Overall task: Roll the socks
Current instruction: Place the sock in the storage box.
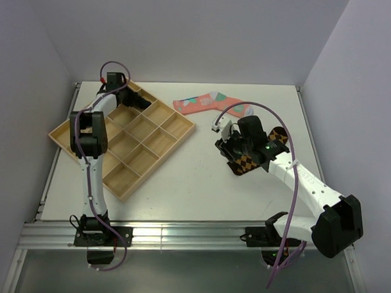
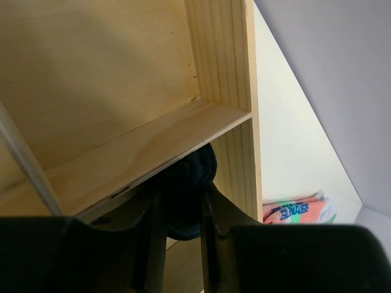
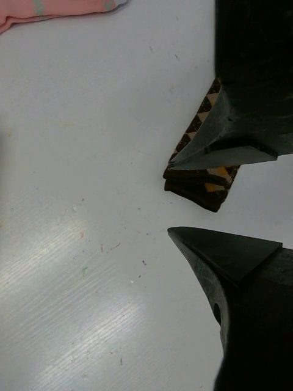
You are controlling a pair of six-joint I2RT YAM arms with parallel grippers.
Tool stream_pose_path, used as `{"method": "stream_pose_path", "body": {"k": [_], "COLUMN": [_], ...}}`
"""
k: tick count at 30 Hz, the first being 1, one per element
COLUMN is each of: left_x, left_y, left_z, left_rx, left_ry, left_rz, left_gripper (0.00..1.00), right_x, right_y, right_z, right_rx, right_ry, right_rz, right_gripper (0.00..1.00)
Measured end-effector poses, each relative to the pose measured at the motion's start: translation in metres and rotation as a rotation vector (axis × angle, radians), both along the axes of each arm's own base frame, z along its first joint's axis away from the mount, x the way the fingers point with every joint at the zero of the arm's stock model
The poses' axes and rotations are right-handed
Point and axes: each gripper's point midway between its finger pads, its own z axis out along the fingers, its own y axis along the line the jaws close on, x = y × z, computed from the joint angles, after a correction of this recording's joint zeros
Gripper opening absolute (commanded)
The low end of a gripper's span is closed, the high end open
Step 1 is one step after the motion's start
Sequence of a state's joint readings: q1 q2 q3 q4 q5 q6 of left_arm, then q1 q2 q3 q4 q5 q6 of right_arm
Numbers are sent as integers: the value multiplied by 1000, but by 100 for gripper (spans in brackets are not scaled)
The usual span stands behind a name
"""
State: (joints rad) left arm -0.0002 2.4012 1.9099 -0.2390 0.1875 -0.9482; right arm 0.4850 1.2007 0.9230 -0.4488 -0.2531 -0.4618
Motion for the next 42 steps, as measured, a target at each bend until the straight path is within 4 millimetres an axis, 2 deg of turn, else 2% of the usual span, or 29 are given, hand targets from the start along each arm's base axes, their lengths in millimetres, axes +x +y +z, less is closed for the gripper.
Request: {"method": "stream_pose_path", "body": {"k": [2,15,22,35,42], "left_x": [0,-1,0,-24,-34], "left_y": [0,-1,-2,0,-2], "left_z": [-1,-1,2,10,22], "left_rx": [20,99,116,143,156], "left_ry": [4,22,12,38,22], "left_rz": [15,65,72,56,10], "left_gripper": [22,39,47,51,50], "right_x": [0,-7,-8,-8,-9], "right_y": [0,-3,-4,-4,-4], "right_z": [0,-9,-7,-6,-6], "right_rx": [0,-9,-6,-4,-4], "right_ry": [0,22,16,12,12], "right_rz": [0,3,3,2,2], "right_gripper": [49,49,49,49,49]}}
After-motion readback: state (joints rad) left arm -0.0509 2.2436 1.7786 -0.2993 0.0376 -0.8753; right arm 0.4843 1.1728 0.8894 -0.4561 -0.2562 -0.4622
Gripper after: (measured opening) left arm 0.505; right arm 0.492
